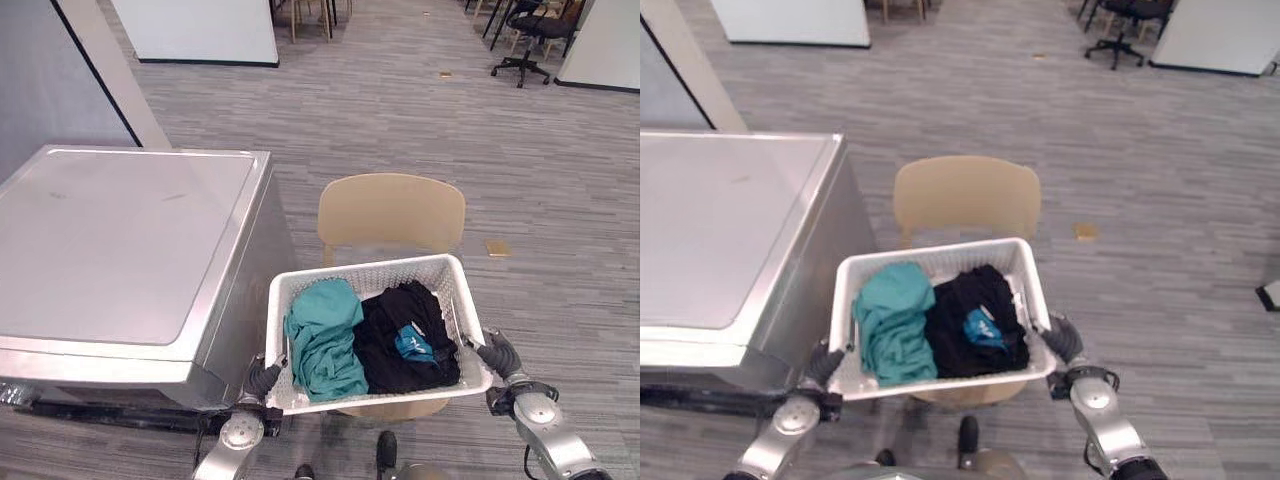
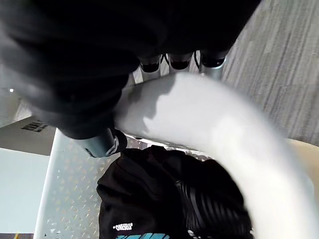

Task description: Grab the laundry basket,head to the washer,open it,put in the laundry and shut it.

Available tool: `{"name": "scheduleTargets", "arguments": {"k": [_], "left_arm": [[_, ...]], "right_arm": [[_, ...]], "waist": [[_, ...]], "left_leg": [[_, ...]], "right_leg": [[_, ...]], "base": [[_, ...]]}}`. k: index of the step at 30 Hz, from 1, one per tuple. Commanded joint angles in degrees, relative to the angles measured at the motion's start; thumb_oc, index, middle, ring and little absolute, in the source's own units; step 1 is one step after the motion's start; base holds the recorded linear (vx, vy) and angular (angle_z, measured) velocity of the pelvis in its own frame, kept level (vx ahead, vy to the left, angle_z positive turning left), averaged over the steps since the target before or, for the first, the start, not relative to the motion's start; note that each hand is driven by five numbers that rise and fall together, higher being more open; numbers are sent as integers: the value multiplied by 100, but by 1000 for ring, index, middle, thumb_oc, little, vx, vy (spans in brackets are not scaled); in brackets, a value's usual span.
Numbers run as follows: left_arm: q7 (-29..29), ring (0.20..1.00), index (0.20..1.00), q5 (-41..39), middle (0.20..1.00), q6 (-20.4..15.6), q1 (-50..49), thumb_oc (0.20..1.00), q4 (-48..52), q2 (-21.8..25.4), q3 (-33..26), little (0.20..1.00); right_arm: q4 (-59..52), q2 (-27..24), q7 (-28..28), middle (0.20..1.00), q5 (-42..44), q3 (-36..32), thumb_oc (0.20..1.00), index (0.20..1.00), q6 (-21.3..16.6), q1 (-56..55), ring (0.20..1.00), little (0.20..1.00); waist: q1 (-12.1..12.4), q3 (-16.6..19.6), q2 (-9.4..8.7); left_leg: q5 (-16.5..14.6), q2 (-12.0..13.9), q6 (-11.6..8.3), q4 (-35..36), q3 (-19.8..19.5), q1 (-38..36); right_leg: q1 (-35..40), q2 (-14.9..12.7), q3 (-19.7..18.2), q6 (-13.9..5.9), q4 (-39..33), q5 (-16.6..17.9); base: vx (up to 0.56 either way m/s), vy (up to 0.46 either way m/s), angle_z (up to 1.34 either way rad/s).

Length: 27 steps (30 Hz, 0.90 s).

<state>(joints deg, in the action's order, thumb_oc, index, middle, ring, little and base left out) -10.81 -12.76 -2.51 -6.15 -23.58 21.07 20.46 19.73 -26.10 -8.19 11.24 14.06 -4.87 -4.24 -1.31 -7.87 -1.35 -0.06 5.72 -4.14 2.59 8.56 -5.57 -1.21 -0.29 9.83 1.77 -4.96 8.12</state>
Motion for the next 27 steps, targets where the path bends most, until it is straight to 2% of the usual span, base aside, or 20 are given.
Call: {"name": "scheduleTargets", "arguments": {"k": [1,5,11,13,14,15,16,23,27], "left_arm": [[314,200,200,-48,200,-569,836,200,173,-409,243,200],[172,200,200,78,200,-596,1403,200,-416,-521,513,200],[-53,200,200,165,200,-652,2165,200,-1131,-644,727,200],[-157,307,307,130,307,-677,2422,307,-1481,-707,783,307],[-158,489,489,130,489,-680,2426,489,-1486,-709,783,489],[-179,555,555,103,555,-677,2453,555,-1549,-731,792,555],[-198,1000,1000,105,1000,-673,2477,1000,-1604,-746,783,1000],[-173,1000,1000,129,1000,-655,2102,1000,-1571,-727,664,1000],[-70,1000,1000,264,1000,-672,1727,1000,-1131,-440,387,1000]], "right_arm": [[-262,245,160,200,-4,228,200,200,-390,258,200,200],[291,321,-41,200,43,385,200,200,-398,660,200,200],[962,452,-192,200,90,654,200,200,-396,1365,200,200],[1325,541,-267,200,111,763,200,200,-372,1686,200,200],[1330,541,-267,275,111,764,275,275,-375,1690,275,275],[1426,576,-296,416,127,788,416,416,-359,1737,416,416],[1495,606,-337,1000,131,787,1000,1000,-356,1768,1000,1000],[1631,680,-349,1000,145,724,1000,1000,-334,1617,1000,1000],[1522,410,-260,1000,-17,481,1000,1000,-333,1386,1000,1000]], "waist": [[-79,132,44],[-223,-88,126],[-267,-289,179],[-231,-373,175],[-231,-380,177],[-212,-400,171],[-196,-425,168],[-92,-498,79],[-21,-448,19]], "left_leg": [[250,175,-188,199,320,112],[283,193,-196,241,378,352],[360,210,-160,241,410,902],[422,223,-153,241,423,1120],[413,224,-154,241,424,1110],[427,226,-148,241,419,1151],[446,226,-141,241,419,1183],[425,193,-117,241,382,1036],[371,174,-116,241,338,831]], "right_leg": [[624,-168,191,-604,10,-1150],[205,-145,92,-620,63,-1065],[-598,-118,-55,-633,350,-963],[-910,-124,-82,-628,506,-938],[-906,-124,-83,-630,518,-952],[-968,-131,-87,-624,566,-954],[-1008,-137,-92,-621,609,-956],[-820,-146,-63,-592,592,-1002],[-530,-153,-17,-595,533,-1060]], "base": [[-19,1,7],[-96,16,1],[-170,26,-8],[-141,19,-17],[-50,8,-4],[-37,17,-1],[-45,20,-2],[6,10,1],[18,8,5]]}}
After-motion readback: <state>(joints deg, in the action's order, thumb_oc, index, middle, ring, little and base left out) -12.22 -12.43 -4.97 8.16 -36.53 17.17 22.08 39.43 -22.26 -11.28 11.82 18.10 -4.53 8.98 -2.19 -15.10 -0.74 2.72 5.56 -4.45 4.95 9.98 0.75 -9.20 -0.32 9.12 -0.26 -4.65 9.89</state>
